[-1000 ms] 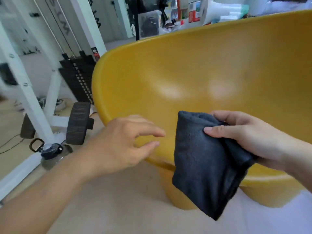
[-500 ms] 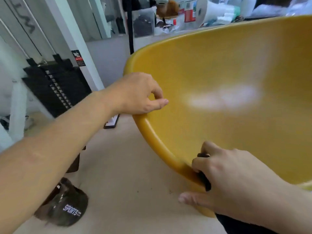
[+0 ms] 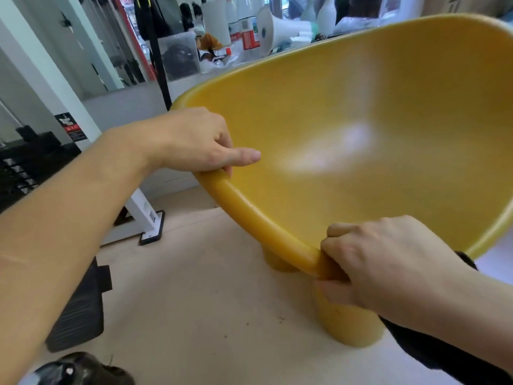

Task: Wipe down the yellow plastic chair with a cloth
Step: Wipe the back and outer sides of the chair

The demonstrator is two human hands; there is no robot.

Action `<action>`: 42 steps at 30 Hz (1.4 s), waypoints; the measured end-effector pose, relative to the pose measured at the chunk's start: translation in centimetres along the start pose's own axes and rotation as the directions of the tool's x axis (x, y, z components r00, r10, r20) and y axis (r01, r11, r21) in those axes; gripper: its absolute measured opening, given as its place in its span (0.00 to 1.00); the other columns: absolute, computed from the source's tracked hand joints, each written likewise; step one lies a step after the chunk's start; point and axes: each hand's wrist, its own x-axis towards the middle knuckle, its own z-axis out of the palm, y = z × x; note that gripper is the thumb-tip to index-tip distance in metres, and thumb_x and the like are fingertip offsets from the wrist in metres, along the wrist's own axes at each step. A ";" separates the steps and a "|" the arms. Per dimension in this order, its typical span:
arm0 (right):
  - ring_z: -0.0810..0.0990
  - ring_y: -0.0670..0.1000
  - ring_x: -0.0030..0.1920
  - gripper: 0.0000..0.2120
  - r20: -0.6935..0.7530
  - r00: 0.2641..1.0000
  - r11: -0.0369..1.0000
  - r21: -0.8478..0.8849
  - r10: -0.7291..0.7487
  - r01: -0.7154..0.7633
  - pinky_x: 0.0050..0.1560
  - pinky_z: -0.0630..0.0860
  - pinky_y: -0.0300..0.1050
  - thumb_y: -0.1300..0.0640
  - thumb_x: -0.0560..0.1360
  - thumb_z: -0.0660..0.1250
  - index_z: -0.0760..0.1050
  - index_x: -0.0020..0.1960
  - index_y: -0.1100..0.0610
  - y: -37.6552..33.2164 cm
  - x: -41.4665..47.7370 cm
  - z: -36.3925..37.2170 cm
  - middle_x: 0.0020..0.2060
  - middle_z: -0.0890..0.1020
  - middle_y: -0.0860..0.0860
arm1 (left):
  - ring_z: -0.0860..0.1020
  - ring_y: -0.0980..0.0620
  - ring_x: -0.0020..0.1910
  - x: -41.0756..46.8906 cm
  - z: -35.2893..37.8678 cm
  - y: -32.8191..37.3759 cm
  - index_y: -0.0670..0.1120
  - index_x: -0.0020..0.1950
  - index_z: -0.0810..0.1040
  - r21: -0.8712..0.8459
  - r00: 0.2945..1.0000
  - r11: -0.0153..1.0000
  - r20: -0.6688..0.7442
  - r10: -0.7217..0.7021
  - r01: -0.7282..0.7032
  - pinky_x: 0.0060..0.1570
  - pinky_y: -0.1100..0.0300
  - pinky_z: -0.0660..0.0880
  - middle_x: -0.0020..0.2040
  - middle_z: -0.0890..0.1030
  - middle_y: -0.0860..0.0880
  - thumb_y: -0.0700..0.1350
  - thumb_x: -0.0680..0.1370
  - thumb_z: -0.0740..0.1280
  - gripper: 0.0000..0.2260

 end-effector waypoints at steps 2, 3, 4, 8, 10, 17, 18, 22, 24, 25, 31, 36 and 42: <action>0.70 0.49 0.28 0.18 -0.038 0.999 0.999 -0.032 -0.031 0.030 0.26 0.63 0.44 0.34 0.73 0.56 0.67 0.39 0.48 2.2 -3.1 0.2 0.38 0.71 0.45 | 0.71 0.56 0.28 -1.9 -0.4 2.7 0.48 0.36 0.83 0.040 0.995 0.997 0.077 0.057 -0.060 0.31 0.59 0.67 0.29 0.75 0.51 0.80 0.63 0.50 0.39; 0.71 0.49 0.26 0.19 -0.029 0.999 1.000 -0.022 -0.014 0.014 0.24 0.63 0.44 0.33 0.70 0.57 0.67 0.37 0.48 3.6 -4.8 0.4 0.36 0.72 0.44 | 0.69 0.57 0.27 -2.8 -0.7 4.4 0.49 0.37 0.83 0.057 0.991 0.995 0.110 0.078 -0.085 0.31 0.59 0.67 0.28 0.75 0.51 0.81 0.61 0.49 0.40; 0.72 0.49 0.25 0.18 -0.031 0.999 1.000 0.007 -0.013 0.013 0.22 0.63 0.44 0.32 0.68 0.59 0.68 0.36 0.47 5.2 -6.7 0.7 0.34 0.73 0.43 | 0.70 0.56 0.27 -3.6 -0.9 6.3 0.51 0.38 0.82 0.069 0.985 0.991 0.139 0.101 -0.111 0.30 0.60 0.67 0.28 0.76 0.51 0.82 0.59 0.49 0.40; 0.77 0.42 0.36 0.16 -0.018 0.999 0.994 0.097 -0.047 0.049 0.27 0.72 0.38 0.30 0.70 0.59 0.75 0.45 0.41 12.4 -13.5 2.6 0.44 0.77 0.36 | 0.75 0.59 0.33 -5.5 -1.0 15.1 0.58 0.44 0.79 0.130 0.963 0.955 0.083 0.257 -0.266 0.29 0.61 0.70 0.33 0.78 0.57 0.82 0.59 0.48 0.36; 0.78 0.41 0.43 0.19 -0.068 0.998 0.986 0.166 -0.006 0.018 0.35 0.77 0.39 0.29 0.72 0.58 0.77 0.51 0.40 16.1 -16.7 3.9 0.49 0.77 0.35 | 0.74 0.56 0.30 -5.5 -0.8 20.1 0.57 0.44 0.76 0.276 0.954 0.916 0.011 0.300 -0.291 0.30 0.59 0.70 0.29 0.76 0.52 0.80 0.62 0.44 0.35; 0.76 0.54 0.57 0.25 -0.267 0.789 0.751 0.570 0.552 -0.333 0.57 0.71 0.46 0.45 0.69 0.73 0.77 0.63 0.55 26.1 -23.7 9.0 0.57 0.78 0.53 | 0.68 0.49 0.32 0.2 -0.6 37.0 0.51 0.42 0.72 0.516 0.925 0.845 -0.238 0.298 -0.140 0.29 0.56 0.63 0.32 0.70 0.51 0.73 0.69 0.41 0.32; 0.76 0.53 0.55 0.23 -0.195 0.683 0.580 0.713 0.704 -0.394 0.56 0.69 0.44 0.52 0.69 0.76 0.77 0.61 0.57 27.4 -24.4 9.5 0.55 0.78 0.53 | 0.69 0.47 0.33 1.6 -0.8 39.0 0.51 0.40 0.71 0.515 0.924 0.848 -0.253 0.287 -0.123 0.29 0.56 0.64 0.33 0.70 0.51 0.73 0.71 0.42 0.30; 0.82 0.55 0.44 0.12 0.325 0.485 -0.287 0.946 0.812 -0.152 0.48 0.79 0.49 0.56 0.68 0.77 0.81 0.49 0.59 31.3 -26.3 11.3 0.48 0.84 0.57 | 0.67 0.46 0.34 7.3 -1.6 45.8 0.49 0.34 0.62 0.501 0.926 0.861 -0.279 0.254 -0.085 0.29 0.57 0.60 0.32 0.66 0.49 0.69 0.77 0.47 0.25; 0.83 0.58 0.44 0.13 0.344 0.477 -0.398 0.917 0.809 0.013 0.47 0.80 0.51 0.59 0.70 0.75 0.81 0.52 0.61 32.4 -26.8 11.1 0.46 0.84 0.60 | 0.68 0.46 0.36 10.2 -2.2 48.2 0.48 0.33 0.62 0.449 0.939 0.889 -0.260 0.225 -0.089 0.31 0.57 0.61 0.32 0.66 0.49 0.66 0.78 0.48 0.25; 0.83 0.59 0.45 0.11 0.319 0.490 -0.406 0.911 0.811 0.079 0.48 0.80 0.52 0.61 0.71 0.73 0.81 0.53 0.62 32.8 -26.8 10.5 0.46 0.83 0.60 | 0.69 0.45 0.37 11.6 -2.5 49.3 0.47 0.33 0.63 0.419 0.947 0.903 -0.244 0.211 -0.093 0.33 0.56 0.63 0.33 0.67 0.49 0.65 0.79 0.48 0.25; 0.83 0.55 0.52 0.12 0.193 0.275 -0.309 0.820 0.942 0.482 0.52 0.81 0.48 0.62 0.77 0.66 0.80 0.59 0.56 36.0 -23.8 7.7 0.51 0.84 0.56 | 0.72 0.43 0.44 16.0 -3.8 52.1 0.43 0.38 0.70 0.313 0.969 0.939 -0.146 0.198 -0.144 0.44 0.53 0.68 0.37 0.72 0.46 0.57 0.82 0.49 0.23; 0.64 0.42 0.72 0.23 -0.061 0.256 -0.084 0.849 0.965 0.521 0.73 0.61 0.45 0.49 0.80 0.53 0.64 0.74 0.48 30.8 -20.0 10.3 0.72 0.67 0.43 | 0.75 0.42 0.53 16.8 -3.4 50.9 0.43 0.56 0.74 0.256 0.960 0.944 -0.129 0.247 -0.208 0.51 0.51 0.72 0.53 0.78 0.42 0.55 0.83 0.50 0.19; 0.70 0.53 0.66 0.23 -0.038 -0.094 0.072 0.916 0.995 0.394 0.67 0.59 0.32 0.47 0.78 0.55 0.67 0.72 0.47 28.5 -16.4 12.1 0.69 0.72 0.48 | 0.76 0.44 0.51 16.9 -4.1 51.6 0.44 0.52 0.77 0.221 0.974 0.958 -0.098 0.206 -0.181 0.52 0.52 0.73 0.48 0.79 0.45 0.54 0.83 0.53 0.18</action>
